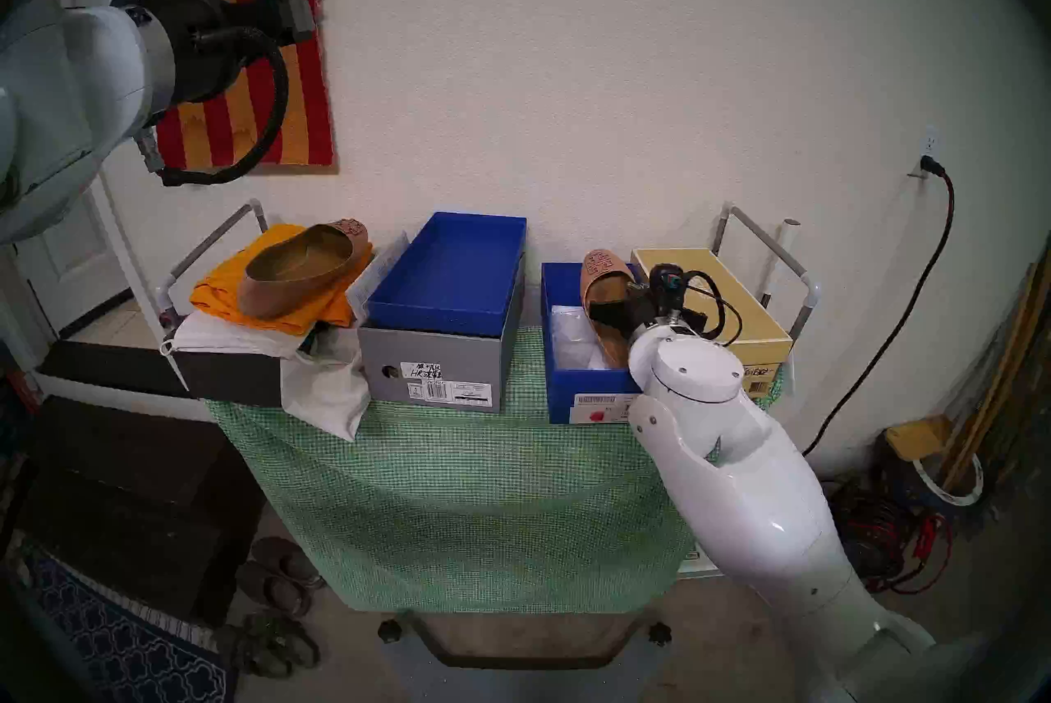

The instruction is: Put shoes into shoe box

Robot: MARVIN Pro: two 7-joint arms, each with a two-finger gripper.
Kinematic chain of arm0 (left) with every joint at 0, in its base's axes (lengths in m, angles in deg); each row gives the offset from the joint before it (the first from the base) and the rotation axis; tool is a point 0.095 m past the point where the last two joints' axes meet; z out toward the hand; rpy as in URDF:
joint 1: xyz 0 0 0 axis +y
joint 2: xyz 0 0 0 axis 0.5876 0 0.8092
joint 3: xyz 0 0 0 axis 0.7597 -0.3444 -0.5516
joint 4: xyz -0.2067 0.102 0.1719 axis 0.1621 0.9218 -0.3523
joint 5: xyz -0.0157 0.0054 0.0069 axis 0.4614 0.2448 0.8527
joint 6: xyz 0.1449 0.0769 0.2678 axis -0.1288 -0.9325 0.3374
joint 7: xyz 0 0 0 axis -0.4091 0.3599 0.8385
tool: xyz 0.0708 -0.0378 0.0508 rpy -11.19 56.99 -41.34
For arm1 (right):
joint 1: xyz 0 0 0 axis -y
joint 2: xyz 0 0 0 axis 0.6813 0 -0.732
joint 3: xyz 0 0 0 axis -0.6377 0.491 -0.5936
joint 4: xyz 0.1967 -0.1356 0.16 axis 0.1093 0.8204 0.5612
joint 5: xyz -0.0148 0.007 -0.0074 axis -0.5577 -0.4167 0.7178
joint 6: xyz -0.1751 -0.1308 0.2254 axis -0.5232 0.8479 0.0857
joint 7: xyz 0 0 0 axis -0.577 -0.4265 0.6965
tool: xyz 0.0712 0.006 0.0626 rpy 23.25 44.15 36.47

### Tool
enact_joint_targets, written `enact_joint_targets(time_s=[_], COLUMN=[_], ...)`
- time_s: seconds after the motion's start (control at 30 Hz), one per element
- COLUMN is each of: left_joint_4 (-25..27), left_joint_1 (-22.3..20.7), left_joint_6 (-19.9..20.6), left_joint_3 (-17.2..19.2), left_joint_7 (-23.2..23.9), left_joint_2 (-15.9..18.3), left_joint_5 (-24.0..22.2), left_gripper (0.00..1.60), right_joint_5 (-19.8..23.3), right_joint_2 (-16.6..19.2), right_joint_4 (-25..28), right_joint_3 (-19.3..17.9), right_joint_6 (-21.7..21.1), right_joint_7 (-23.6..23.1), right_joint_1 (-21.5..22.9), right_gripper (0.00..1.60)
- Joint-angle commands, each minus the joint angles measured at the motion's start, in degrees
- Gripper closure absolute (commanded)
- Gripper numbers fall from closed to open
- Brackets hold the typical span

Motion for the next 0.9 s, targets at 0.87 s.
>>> enact_joint_targets(time_s=[0.87], left_joint_4=[0.54], left_joint_1=[-9.91], left_joint_6=[-2.11], left_joint_3=[-9.76], left_joint_7=[2.85], left_joint_2=[-3.37], left_joint_5=[-0.89], left_gripper=[0.0], right_joint_5=[-0.94], right_joint_2=[-4.91], right_joint_4=[-3.78], right_joint_3=[2.66], right_joint_6=[-18.86], right_joint_7=[4.52], right_joint_1=[10.38], right_gripper=[1.6])
